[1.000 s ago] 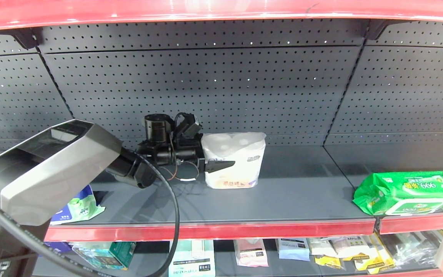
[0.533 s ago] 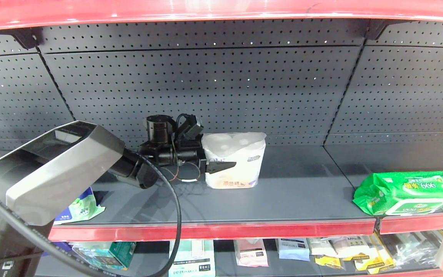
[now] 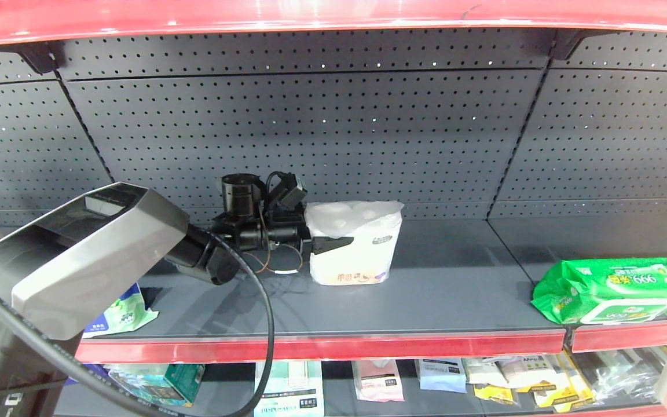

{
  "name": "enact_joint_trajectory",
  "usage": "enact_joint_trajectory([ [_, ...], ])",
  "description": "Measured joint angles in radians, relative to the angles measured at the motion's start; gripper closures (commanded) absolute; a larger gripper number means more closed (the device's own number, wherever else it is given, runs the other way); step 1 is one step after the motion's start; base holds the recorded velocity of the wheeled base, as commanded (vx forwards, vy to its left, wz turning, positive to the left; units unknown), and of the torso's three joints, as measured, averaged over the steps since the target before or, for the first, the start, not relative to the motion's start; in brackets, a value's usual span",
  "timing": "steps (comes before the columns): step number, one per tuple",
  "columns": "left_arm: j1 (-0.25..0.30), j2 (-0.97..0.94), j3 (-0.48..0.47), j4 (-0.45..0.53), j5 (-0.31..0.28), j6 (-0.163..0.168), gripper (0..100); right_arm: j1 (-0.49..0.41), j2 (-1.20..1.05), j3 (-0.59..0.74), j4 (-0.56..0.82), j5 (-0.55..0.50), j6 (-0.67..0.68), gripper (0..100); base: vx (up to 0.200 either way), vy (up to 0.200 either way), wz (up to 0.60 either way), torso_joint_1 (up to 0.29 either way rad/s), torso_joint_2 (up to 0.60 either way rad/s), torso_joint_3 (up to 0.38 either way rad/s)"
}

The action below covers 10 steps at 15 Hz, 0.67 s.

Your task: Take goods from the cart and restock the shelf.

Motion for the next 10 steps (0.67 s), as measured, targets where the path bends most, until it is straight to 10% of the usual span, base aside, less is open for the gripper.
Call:
enact_joint_trajectory([
  [10,0.0,-0.042,0.141,-0.097,0.013,-0.014,100,0.002,0.008,0.007,0.0,0.002,0.0,100,0.0,0.0,0.0,0.0,0.0,0.0],
])
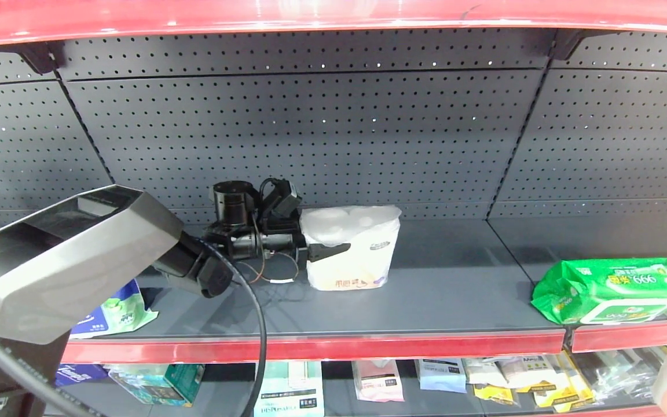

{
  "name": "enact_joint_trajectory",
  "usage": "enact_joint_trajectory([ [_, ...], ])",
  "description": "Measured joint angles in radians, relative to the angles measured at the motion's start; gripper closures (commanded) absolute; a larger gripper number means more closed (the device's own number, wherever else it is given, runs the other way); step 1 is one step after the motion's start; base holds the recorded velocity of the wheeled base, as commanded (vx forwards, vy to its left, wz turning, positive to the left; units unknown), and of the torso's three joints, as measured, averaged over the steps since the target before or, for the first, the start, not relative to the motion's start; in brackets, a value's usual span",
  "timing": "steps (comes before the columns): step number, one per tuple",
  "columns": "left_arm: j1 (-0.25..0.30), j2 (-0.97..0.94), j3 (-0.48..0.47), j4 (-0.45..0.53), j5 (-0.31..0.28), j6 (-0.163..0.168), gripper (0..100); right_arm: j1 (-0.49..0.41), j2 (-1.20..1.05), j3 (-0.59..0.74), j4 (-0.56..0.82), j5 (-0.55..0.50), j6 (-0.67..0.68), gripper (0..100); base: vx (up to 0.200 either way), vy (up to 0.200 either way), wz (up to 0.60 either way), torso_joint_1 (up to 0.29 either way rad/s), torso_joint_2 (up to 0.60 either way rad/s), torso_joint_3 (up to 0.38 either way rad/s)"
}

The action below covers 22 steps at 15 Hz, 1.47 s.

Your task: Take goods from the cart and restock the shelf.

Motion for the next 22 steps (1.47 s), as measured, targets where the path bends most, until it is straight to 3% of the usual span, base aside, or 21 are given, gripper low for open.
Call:
enact_joint_trajectory([
  [3,0.006,-0.032,0.075,-0.053,0.0,-0.029,100,0.0,0.006,0.001,0.0,0.001,0.0,100,0.0,0.0,0.0,0.0,0.0,0.0],
  [11,0.019,-0.057,0.359,-0.439,0.026,-0.159,100,0.0,0.019,0.006,0.0,0.002,0.0,100,0.0,0.0,0.0,0.0,0.0,0.0],
  [13,0.019,-0.06,0.413,-0.489,0.026,-0.163,100,0.0,0.021,0.008,0.0,0.004,0.0,100,0.0,0.0,0.0,0.0,0.0,0.0],
  [17,0.015,-0.068,0.435,-0.489,0.021,-0.167,100,0.0,0.022,0.008,0.0,0.004,0.0,100,0.0,0.0,0.0,0.0,0.0,0.0],
  [22,0.0,-0.096,0.439,-0.474,0.017,-0.201,100,0.0,0.023,0.008,0.0,0.004,0.0,100,0.0,0.0,0.0,0.0,0.0,0.0],
])
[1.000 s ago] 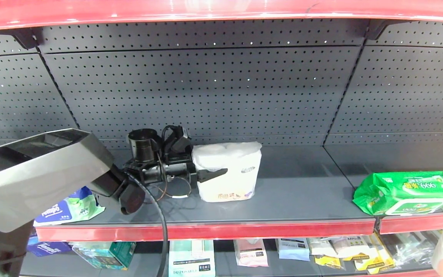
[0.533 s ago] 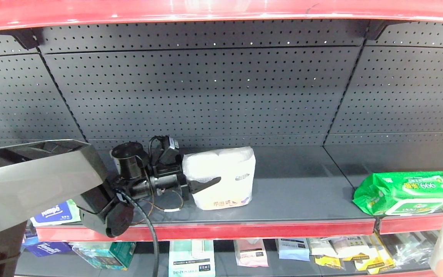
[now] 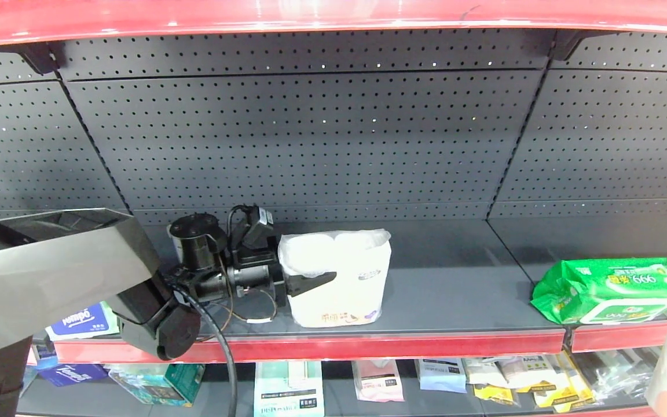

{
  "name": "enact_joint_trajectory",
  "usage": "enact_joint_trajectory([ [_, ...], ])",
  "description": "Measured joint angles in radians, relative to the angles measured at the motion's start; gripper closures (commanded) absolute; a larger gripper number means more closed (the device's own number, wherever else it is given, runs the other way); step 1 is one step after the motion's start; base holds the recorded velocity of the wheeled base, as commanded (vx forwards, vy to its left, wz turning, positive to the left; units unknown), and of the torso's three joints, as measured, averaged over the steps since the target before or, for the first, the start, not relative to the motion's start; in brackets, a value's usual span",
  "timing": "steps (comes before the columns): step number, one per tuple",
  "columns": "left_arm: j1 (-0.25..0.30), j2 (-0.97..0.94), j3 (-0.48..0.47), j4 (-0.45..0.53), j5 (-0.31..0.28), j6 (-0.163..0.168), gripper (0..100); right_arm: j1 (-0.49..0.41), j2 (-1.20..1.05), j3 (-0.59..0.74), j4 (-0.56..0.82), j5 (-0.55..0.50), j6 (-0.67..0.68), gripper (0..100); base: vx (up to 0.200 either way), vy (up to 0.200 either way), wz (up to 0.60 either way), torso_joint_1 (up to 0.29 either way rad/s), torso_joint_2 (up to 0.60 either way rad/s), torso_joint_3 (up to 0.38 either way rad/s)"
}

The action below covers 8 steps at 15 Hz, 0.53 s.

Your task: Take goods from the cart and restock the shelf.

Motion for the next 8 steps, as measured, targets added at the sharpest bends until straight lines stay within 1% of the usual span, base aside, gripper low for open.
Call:
enact_joint_trajectory([
  [8,0.002,-0.02,0.031,-0.011,-0.007,0.007,100,0.0,0.006,-0.001,0.0,0.0,0.001,100,0.0,0.0,0.0,0.0,0.0,0.0],
])
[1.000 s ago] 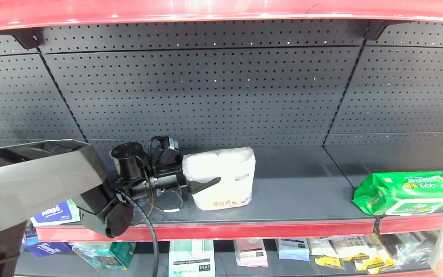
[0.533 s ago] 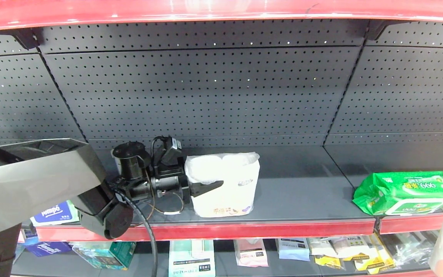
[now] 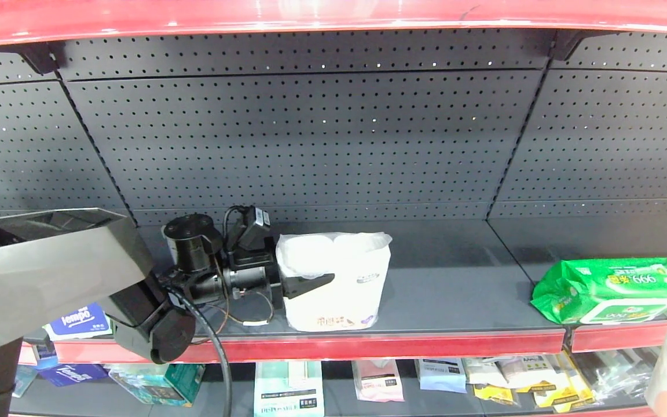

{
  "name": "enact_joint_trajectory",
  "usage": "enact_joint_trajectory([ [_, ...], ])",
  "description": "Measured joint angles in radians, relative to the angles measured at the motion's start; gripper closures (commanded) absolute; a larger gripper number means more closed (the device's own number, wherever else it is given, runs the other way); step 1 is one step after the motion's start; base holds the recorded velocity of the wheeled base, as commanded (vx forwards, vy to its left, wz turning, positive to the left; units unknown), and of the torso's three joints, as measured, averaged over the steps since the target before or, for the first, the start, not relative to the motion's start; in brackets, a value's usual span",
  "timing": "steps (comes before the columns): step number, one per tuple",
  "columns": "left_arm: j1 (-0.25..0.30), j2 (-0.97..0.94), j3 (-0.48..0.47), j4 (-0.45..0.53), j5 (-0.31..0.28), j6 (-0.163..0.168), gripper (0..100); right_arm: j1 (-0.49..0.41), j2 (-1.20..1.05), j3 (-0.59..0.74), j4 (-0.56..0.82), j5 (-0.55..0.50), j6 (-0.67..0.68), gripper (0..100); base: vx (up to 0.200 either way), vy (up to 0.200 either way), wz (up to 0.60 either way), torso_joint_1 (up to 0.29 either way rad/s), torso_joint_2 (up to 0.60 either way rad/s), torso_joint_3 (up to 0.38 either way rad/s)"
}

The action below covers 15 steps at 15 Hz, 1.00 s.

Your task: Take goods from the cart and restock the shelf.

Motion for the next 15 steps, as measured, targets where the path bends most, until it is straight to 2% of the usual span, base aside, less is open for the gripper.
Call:
enact_joint_trajectory([
  [5,0.0,0.006,0.0,-0.003,-0.059,0.004,100,0.001,0.002,-0.001,0.0,0.0,0.0,100,0.0,0.0,0.0,0.0,0.0,0.0],
  [15,0.002,0.039,-0.013,-0.015,-0.095,0.004,100,0.001,0.003,-0.001,0.0,0.0,0.0,100,0.0,0.0,0.0,0.0,0.0,0.0],
])
